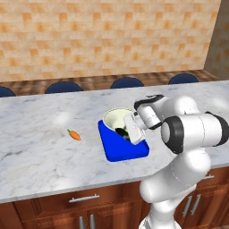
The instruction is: Place the two vegetables and bowl onto the tray for setting up a vegetable dip station.
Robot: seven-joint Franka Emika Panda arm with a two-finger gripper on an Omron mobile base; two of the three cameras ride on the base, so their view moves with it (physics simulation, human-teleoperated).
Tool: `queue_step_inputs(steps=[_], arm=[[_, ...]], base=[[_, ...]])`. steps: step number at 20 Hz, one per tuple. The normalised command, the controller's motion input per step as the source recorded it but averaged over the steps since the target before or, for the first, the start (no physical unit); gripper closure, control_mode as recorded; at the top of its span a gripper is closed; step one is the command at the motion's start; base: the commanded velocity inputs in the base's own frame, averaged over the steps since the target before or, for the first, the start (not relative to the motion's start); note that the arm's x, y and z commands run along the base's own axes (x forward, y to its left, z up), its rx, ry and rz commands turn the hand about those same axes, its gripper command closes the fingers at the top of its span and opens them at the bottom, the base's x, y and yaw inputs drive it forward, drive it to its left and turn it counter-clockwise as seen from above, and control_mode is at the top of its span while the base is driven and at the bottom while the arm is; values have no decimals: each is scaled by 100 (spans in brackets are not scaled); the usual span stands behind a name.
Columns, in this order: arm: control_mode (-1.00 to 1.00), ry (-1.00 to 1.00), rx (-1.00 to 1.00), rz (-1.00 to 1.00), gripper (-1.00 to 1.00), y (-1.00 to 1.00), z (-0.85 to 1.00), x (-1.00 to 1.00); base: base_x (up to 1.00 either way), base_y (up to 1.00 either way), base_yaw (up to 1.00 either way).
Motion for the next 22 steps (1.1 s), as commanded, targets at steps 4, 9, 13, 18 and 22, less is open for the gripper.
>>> queue_step_inputs(steps=[4,9,13,18,22], arm=[[-100,11,1,0,100,-4,-6,6],[-100,7,2,1,100,-2,-9,-3],[-100,5,2,2,100,-2,-11,-1],[-100,3,3,3,100,-2,-10,0],[-100,2,2,1,100,0,-11,-2]], base=[[0,0,0],[0,0,0],[0,0,0],[0,0,0],[0,0,0]])
